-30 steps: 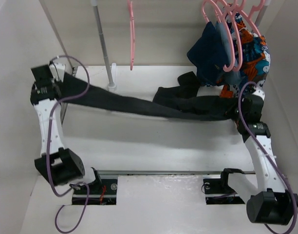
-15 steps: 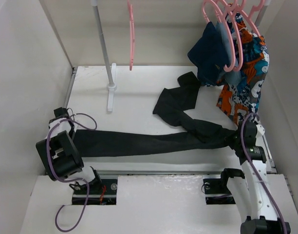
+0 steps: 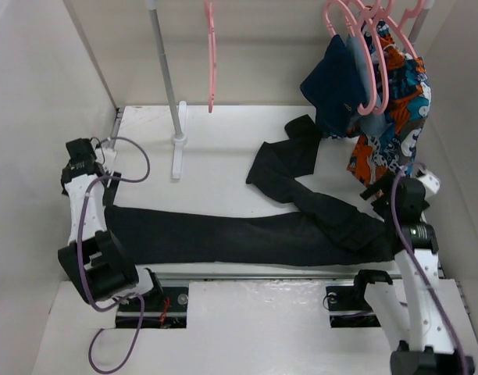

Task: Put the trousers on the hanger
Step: Flatten out the trousers at the center of the board.

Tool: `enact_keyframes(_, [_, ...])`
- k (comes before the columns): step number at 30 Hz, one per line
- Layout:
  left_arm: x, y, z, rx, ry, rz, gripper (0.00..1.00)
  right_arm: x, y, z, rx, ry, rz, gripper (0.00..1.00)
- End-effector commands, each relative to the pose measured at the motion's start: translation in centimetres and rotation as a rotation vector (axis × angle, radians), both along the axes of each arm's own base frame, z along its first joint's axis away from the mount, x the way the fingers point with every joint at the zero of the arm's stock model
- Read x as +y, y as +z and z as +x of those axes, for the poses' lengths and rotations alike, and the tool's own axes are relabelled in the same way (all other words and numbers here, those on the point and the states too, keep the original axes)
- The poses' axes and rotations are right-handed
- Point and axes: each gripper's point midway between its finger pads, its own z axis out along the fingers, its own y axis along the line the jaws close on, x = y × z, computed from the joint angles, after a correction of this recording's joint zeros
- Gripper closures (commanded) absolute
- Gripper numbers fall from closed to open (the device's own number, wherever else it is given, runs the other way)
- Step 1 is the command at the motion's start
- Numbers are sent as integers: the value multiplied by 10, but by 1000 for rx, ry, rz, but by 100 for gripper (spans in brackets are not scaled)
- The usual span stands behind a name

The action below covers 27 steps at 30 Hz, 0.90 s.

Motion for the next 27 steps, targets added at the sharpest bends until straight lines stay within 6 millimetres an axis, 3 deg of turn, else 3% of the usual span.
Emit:
enact_keyframes(1, [-59,18,23,-114,-151,-178,23,51,38,65,-92,380,-142,1])
enact_keyframes(2, [-72,14,29,-106,-179,-194,23,69,22,82,-20,475,-204,1])
enact_keyframes(3, [-86,3,33,-94,-185,-211,23,114,15,96,35,606,-286,1])
enact_keyframes(4, [-85,-1,31,-92,-167,-211,23,135,31,95,-1,678,-343,1])
enact_keyframes(5, [-96,-4,34,-86,-191,-211,23,161,31,103,2,772,-396,1])
enact_keyframes(6, [-103,-13,30,-64,-200,-222,23,182,1,114,108,892,-493,1])
enact_keyframes(7, [-104,-11,31,-75,-209,-206,23,207,-8,118,128,1001,-508,1])
enact_keyframes(8, [-109,-11,29,-82,-211,-210,23,233,2,128,109,1075,-532,1])
enact_keyframes(9, [-112,-13,30,-80,-222,-211,23,246,-32,135,215,1160,-584,1])
enact_keyframes(10, [-113,-10,30,-89,-230,-201,23,256,-40,142,240,1194,-609,1])
enact_keyframes(11, [-114,-13,28,-83,-221,-207,23,275,-31,152,226,1227,-633,1])
enact_keyframes(12, [-117,-10,28,-94,-231,-204,23,280,-38,160,249,1243,-649,1])
enact_keyframes(13, [-117,-10,28,-94,-231,-204,23,286,-67,168,321,1267,-661,1])
enact_keyframes(14, [-117,-14,24,-75,-229,-209,23,292,-73,174,335,1282,-652,1])
enact_keyframes(15, [-116,-11,23,-87,-217,-200,23,305,-65,187,307,1286,-644,1])
enact_keyframes(16, [-116,-14,21,-79,-216,-202,23,301,-93,191,390,1294,-641,1])
enact_keyframes(18, [-115,-13,17,-83,-213,-193,23,310,-104,197,420,1325,-631,1])
enact_keyframes(20, [-114,-16,14,-71,-207,-188,23,312,-135,192,491,1367,-618,13])
enact_keyframes(21, [-114,-17,12,-72,-208,-187,23,317,-140,188,493,1399,-588,31])
enact_keyframes(22, [-114,-17,12,-72,-208,-187,23,323,-145,183,488,1419,-581,76])
enact_keyframes(23, [-114,-17,12,-72,-208,-187,23,325,-138,181,459,1431,-567,100])
enact_keyframes(24, [-114,-17,12,-72,-208,-187,22,335,-134,173,431,1449,-561,100])
enact_keyframes(25, [-114,-14,14,-81,-208,-185,22,352,-139,151,415,1533,-555,100])
enact_keyframes(26, [-116,-14,15,-84,-215,-197,22,372,-116,146,299,1611,-602,100])
enact_keyframes(27, [-116,-14,17,-82,-215,-197,22,389,-108,131,239,1693,-627,100])
